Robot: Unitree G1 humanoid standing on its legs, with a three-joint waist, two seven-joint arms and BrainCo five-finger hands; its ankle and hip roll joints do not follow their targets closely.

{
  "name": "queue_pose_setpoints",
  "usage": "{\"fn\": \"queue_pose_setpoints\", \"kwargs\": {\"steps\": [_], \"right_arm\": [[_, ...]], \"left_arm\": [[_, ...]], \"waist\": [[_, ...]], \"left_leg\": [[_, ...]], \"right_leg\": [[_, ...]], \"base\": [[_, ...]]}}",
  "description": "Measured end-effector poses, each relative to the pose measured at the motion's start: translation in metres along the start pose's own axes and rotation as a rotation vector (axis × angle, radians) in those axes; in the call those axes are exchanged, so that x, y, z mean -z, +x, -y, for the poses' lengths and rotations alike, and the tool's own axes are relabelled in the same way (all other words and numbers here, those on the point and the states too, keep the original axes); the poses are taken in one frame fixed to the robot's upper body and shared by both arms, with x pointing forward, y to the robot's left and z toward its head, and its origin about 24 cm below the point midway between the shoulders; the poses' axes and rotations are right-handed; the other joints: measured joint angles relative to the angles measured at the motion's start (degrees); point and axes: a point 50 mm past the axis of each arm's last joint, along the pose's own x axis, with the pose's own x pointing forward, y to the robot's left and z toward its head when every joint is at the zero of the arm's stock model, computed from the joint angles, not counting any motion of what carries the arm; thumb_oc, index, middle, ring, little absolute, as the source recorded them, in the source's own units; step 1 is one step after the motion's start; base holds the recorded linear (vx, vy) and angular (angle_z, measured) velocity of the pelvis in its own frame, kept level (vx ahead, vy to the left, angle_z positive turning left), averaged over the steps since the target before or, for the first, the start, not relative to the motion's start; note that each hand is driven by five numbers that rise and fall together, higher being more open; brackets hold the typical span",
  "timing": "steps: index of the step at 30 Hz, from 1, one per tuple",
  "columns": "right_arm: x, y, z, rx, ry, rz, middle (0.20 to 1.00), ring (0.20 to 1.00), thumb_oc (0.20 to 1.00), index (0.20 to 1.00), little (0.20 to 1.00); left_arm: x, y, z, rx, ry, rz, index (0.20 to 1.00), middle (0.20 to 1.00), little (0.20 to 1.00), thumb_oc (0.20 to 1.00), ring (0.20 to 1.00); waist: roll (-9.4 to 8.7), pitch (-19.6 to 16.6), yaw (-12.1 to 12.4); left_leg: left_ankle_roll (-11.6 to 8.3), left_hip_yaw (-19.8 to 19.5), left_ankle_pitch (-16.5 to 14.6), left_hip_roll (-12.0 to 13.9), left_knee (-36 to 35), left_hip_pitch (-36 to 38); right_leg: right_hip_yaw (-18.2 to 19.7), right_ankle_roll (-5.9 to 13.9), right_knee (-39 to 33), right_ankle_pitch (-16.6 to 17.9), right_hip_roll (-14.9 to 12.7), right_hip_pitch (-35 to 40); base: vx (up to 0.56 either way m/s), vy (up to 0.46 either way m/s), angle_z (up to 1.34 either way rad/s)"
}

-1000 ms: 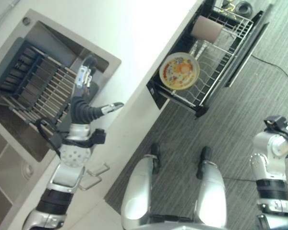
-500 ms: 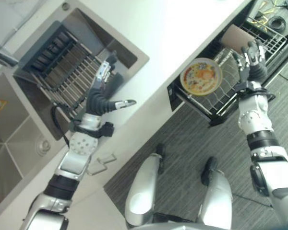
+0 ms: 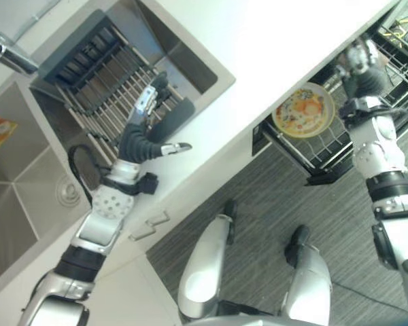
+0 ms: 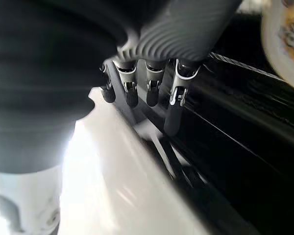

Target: Place the dishes in the dishwasher.

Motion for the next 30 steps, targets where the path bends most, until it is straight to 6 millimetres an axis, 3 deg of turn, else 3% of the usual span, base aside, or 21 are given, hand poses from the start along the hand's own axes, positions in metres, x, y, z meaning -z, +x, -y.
{"fn": "queue_pose_setpoints", "kwargs": {"steps": [2, 6, 11, 16, 19, 22, 24, 25, 30], "right_arm": [[-0.011, -0.005, 0.016, 0.135, 0.043, 0.089, 1.000, 1.000, 1.000, 1.000, 1.000], [-0.025, -0.041, 0.066, 0.427, 0.015, 0.246, 1.000, 1.000, 1.000, 1.000, 1.000], [-0.012, -0.085, 0.107, 0.645, -0.067, 0.220, 1.000, 1.000, 1.000, 1.000, 1.000], [0.006, -0.101, 0.127, 0.727, -0.097, 0.143, 1.000, 1.000, 1.000, 1.000, 1.000], [0.016, -0.098, 0.135, 0.742, -0.087, 0.086, 1.000, 1.000, 1.000, 1.000, 1.000], [0.033, -0.082, 0.127, 0.638, -0.074, -0.043, 1.000, 1.000, 1.000, 1.000, 1.000], [0.050, -0.064, 0.107, 0.500, -0.084, -0.159, 1.000, 1.000, 1.000, 1.000, 1.000], [0.058, -0.049, 0.084, 0.368, -0.092, -0.214, 1.000, 1.000, 1.000, 1.000, 1.000], [0.042, -0.027, 0.079, 0.251, -0.146, -0.218, 1.000, 1.000, 1.000, 1.000, 1.000]], "left_arm": [[0.001, -0.001, -0.001, -0.006, 0.005, -0.005, 1.000, 1.000, 1.000, 1.000, 1.000], [-0.005, -0.003, -0.004, -0.036, 0.009, 0.011, 1.000, 1.000, 1.000, 1.000, 1.000], [-0.010, -0.004, -0.009, -0.050, 0.028, 0.023, 1.000, 1.000, 1.000, 1.000, 1.000], [-0.011, -0.003, -0.020, -0.084, 0.056, 0.027, 1.000, 1.000, 1.000, 1.000, 1.000], [-0.011, -0.002, -0.020, -0.080, 0.056, 0.030, 1.000, 1.000, 1.000, 1.000, 1.000], [-0.011, 0.001, -0.020, -0.069, 0.056, 0.035, 1.000, 1.000, 1.000, 1.000, 1.000], [-0.009, 0.006, -0.018, -0.057, 0.051, 0.036, 1.000, 1.000, 1.000, 1.000, 1.000], [-0.009, 0.010, -0.015, -0.038, 0.045, 0.044, 1.000, 1.000, 1.000, 1.000, 1.000], [-0.009, 0.015, -0.008, -0.011, 0.032, 0.051, 1.000, 1.000, 1.000, 1.000, 1.000]], "waist": [[-0.03, 0.0, -0.4], [-0.33, -0.1, -2.8], [-0.34, -0.1, -6.1], [-0.35, -0.1, -6.5], [-0.31, -0.1, -6.6], [-0.22, -0.1, -6.4], [-0.11, -0.2, -5.7], [0.16, -0.2, -5.0], [0.42, -0.2, -3.6]], "left_leg": [[0.20, 0.2, -0.6, 0.0, 0.6, -0.1], [1.29, 1.9, -1.3, -0.5, 0.8, -1.0], [2.06, 3.6, -1.9, -0.2, 1.5, -2.2], [1.60, 4.1, -1.7, 1.2, 1.4, -3.0], [1.09, 4.1, -1.5, 1.4, 1.3, -2.9], [0.99, 4.1, -1.4, 1.2, 1.3, -2.9], [0.90, 4.0, -1.3, 1.2, 1.3, -2.7], [0.76, 3.8, -1.2, 1.2, 1.3, -2.7], [0.59, 3.1, -1.1, 0.7, 1.3, -2.8]], "right_leg": [[0.3, 0.00, -0.1, 0.0, 0.0, 0.1], [3.4, 0.02, -0.9, 0.0, 0.0, -1.6], [5.1, 0.47, -0.9, 0.4, 0.0, -3.4], [5.2, 0.87, -0.7, 1.0, 1.1, -4.9], [5.2, 0.87, -0.6, 1.3, 1.2, -5.0], [5.2, 0.84, -0.2, 1.4, 1.0, -5.1], [5.1, 0.75, 0.2, 1.3, 0.9, -5.1], [5.0, 0.67, 0.4, 1.3, 0.9, -5.1], [4.8, 0.46, 1.3, 1.1, 0.5, -5.3]], "base": [[0.01, 0.070, -0.06], [0.01, 0.068, -0.15], [0.00, -0.009, -0.15], [-0.01, -0.026, -0.12], [-0.01, -0.004, -0.01], [0.00, 0.000, 0.00], [0.00, -0.016, 0.02], [0.00, -0.022, 0.08], [0.00, -0.001, 0.06]]}}
